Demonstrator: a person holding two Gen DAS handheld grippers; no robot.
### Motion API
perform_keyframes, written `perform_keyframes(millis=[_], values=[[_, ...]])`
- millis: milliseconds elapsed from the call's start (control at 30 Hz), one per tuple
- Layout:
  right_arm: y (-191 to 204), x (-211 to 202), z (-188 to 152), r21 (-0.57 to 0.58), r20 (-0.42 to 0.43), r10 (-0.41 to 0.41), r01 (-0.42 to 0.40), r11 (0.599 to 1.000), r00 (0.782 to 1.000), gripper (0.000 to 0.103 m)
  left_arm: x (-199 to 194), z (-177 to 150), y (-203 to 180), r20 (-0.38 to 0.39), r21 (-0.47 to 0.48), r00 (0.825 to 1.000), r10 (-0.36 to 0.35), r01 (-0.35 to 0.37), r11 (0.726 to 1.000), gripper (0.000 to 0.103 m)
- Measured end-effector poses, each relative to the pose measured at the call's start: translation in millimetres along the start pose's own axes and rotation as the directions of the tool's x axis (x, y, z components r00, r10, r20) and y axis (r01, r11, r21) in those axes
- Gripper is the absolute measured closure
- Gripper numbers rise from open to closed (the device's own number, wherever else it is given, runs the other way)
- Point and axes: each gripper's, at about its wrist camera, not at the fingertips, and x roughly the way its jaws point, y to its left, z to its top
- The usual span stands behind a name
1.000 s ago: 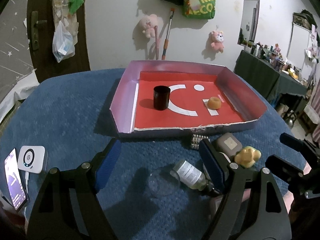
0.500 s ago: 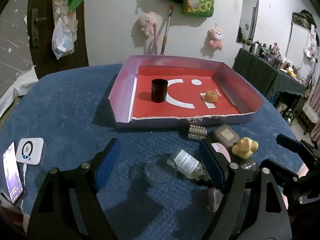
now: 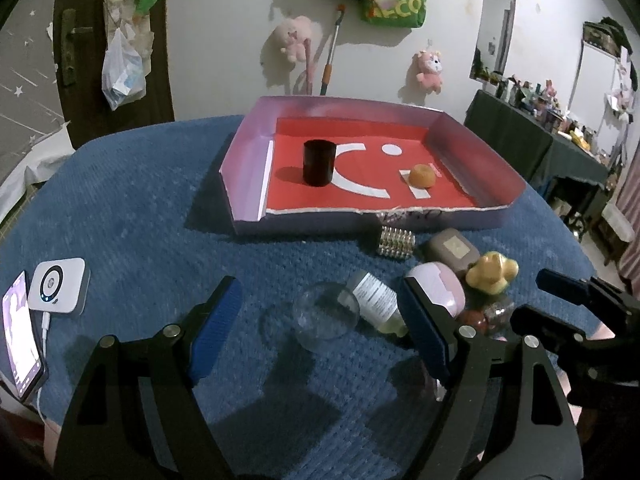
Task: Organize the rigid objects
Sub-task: 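Move the left tool to the clear glass cup while the right tool reaches the green-yellow figurine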
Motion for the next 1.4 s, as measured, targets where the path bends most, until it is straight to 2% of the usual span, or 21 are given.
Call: perform_keyframes(millis=[167,367,500,633,1067,1133,1233,1400], values=[[-3.9,5.9,-5.0,0.009,-0.025,-0.005,0.006,1.000,1.000,0.034,1.2,-1.2,0.4,-0.006,-0.004,1.000,-0.007,0.007,1.000,0.024],[-6.7,8.5,-6.5,0.016,-0.032,-0.017,0.018,1.000,0.999,0.038,2.3,-2.2,1.7,-0.004,0.004,1.000,0.002,-0.002,1.000,0.025],[-9.9,9.6,-5.9,0.020,-0.032,-0.030,0.030,0.999,0.999,0.040,9.3,-3.0,4.8,-0.022,-0.004,1.000,0.008,-0.008,1.000,0.034],[-14.7,14.1,-2.6,0.029,-0.034,-0.045,0.046,0.999,0.998,0.043,13.1,-5.7,6.8,-0.034,-0.004,0.999,0.006,-0.007,1.000,0.035],[-18.4,41.2,7.1,0.033,-0.057,-0.043,0.045,0.998,0.997,0.044,16.1,-10.9,12.1,-0.045,-0.003,0.999,-0.015,0.015,1.000,0.035],[-20.0,44.3,7.8,0.036,-0.062,-0.041,0.043,0.998,0.997,0.044,15.4,-11.8,11.6,-0.046,0.003,0.999,-0.029,0.029,1.000,0.040],[-22.9,47.5,7.2,0.048,-0.070,-0.034,0.038,0.998,0.997,0.044,14.2,-14.2,9.7,-0.055,0.009,0.996,-0.073,0.074,0.997,0.041],[-25.1,49.7,7.0,0.057,-0.072,-0.028,0.032,0.998,0.997,0.044,22.7,-18.1,10.1,-0.082,0.014,0.995,-0.060,0.061,0.998,0.041]])
